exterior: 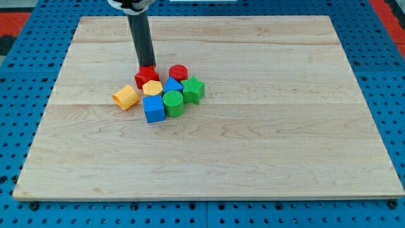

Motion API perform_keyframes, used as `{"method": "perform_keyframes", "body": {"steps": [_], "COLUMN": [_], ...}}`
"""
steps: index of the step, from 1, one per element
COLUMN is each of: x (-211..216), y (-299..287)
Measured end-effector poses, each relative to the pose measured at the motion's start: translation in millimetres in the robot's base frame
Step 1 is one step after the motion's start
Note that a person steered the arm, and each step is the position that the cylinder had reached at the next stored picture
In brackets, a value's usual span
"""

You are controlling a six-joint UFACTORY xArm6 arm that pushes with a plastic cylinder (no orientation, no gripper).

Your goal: Separate the red star and yellow hexagon from each other

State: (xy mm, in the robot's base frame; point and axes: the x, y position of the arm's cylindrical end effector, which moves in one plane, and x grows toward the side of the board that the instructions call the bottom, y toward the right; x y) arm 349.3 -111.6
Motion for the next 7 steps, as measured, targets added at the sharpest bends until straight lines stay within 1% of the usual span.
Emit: {"method": "perform_keyframes", "body": {"steps": [3,4,5,7], "x": [-1,-8,5,-9], "y": [0,-3,49,59]}}
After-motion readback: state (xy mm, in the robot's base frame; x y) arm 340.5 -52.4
